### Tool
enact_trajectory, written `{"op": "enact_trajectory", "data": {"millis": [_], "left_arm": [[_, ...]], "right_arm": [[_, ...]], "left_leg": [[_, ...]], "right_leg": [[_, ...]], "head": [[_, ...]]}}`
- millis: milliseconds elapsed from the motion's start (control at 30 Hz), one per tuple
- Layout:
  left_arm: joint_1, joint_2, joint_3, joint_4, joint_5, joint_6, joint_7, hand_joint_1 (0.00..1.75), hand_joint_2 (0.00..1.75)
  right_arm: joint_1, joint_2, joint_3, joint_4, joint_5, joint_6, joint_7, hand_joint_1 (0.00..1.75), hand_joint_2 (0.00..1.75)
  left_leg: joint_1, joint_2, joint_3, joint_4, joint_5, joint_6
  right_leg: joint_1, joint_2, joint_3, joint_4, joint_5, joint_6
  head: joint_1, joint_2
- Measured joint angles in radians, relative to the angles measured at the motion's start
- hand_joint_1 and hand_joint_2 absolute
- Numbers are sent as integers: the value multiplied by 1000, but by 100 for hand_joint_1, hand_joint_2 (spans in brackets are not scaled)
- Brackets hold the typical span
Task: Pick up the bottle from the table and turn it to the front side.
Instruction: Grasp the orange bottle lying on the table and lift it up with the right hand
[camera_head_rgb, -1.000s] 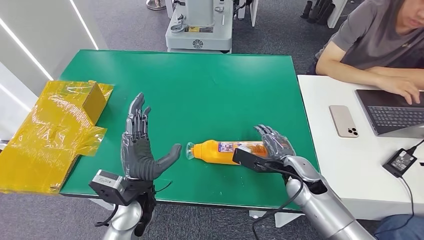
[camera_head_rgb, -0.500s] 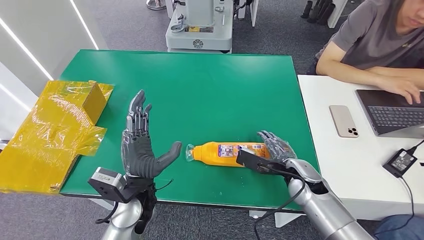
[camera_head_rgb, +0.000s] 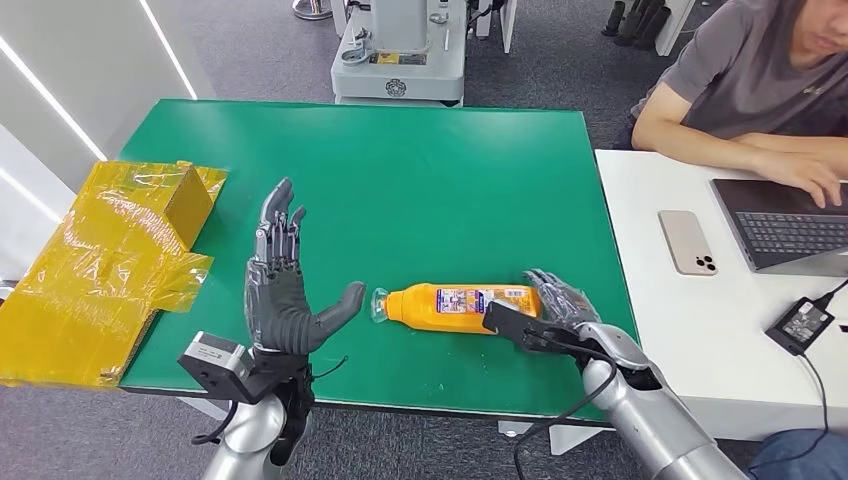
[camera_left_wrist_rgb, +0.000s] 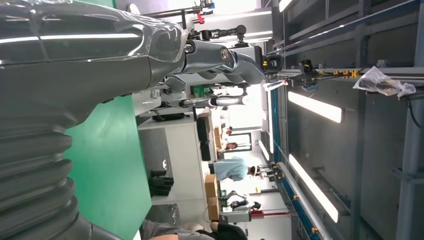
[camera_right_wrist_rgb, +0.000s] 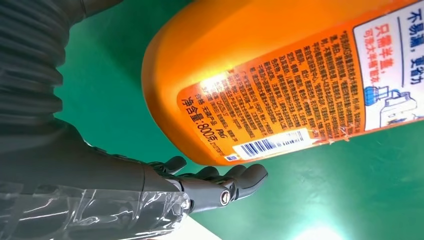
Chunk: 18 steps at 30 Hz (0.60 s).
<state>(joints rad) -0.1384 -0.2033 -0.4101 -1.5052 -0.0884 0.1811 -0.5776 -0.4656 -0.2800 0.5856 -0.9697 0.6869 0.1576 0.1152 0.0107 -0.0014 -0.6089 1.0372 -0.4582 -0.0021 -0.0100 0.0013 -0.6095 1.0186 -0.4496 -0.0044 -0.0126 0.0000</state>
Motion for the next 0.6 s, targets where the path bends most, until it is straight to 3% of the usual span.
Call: {"op": "enact_trajectory", "data": {"millis": [267,600], "left_arm": [[-12,0,0,10,10,-3,-8,0,175],[-28,-1,1,31,11,-19,-31,0,175]], "right_arm": [[-21,14,-3,23,34,-107,-124,0,175],[-38,48,-16,-1,42,-152,-238,0,175]], "left_leg": [[0,0,0,0,0,0],[0,0,0,0,0,0]], "right_leg": [[0,0,0,0,0,0],[0,0,0,0,0,0]], "head": [[0,0],[0,0]]}}
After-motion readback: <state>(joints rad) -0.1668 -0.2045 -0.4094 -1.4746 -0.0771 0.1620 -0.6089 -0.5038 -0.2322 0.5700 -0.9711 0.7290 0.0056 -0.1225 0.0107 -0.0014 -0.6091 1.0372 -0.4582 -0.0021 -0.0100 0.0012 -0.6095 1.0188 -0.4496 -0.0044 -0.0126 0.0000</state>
